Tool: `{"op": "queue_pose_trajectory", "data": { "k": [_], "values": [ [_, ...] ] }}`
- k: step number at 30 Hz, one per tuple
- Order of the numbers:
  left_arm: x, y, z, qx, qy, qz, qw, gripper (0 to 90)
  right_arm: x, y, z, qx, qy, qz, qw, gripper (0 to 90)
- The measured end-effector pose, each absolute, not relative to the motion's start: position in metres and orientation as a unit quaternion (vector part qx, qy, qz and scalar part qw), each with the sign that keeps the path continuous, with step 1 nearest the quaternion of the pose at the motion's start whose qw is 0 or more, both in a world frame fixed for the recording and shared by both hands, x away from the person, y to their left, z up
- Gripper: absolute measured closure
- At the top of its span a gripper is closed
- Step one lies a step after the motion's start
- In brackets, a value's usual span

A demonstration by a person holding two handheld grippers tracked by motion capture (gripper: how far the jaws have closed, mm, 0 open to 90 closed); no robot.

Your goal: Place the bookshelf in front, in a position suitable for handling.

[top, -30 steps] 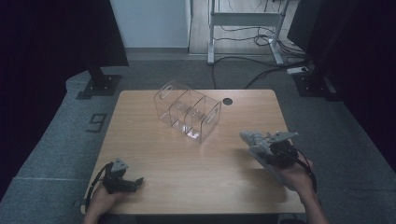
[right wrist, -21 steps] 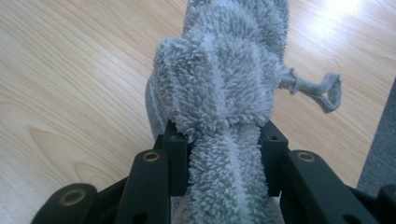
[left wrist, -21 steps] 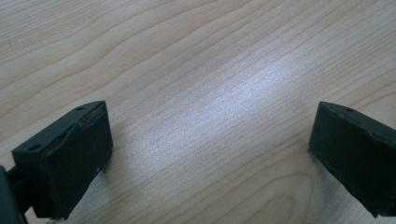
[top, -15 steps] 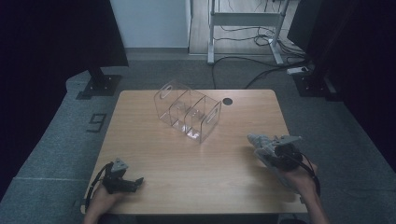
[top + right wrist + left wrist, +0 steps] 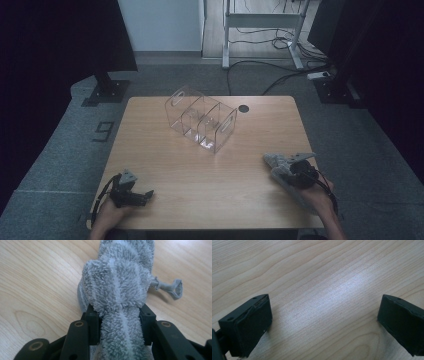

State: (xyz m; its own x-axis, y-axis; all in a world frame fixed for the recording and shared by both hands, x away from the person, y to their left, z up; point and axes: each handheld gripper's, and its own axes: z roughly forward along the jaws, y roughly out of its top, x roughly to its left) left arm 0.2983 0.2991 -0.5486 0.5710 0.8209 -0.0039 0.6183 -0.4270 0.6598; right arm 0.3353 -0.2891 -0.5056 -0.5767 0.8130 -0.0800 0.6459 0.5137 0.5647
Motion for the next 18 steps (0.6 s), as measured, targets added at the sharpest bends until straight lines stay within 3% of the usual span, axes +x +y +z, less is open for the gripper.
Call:
{"op": "queue_pose_trajectory", "data": {
  "k": [9, 18],
  "values": [
    [0.298, 0.299, -0.549, 0.829, 0.434, 0.162, 0.313, 0.0, 0.335, -0.291, -0.512, 0.432, 0.853, 0.244, 0.159, 56.8],
    [0.298, 0.299, -0.549, 0.829, 0.434, 0.162, 0.313, 0.0, 0.333, -0.292, -0.496, 0.447, 0.835, 0.279, 0.160, 35.1]
  ]
}}
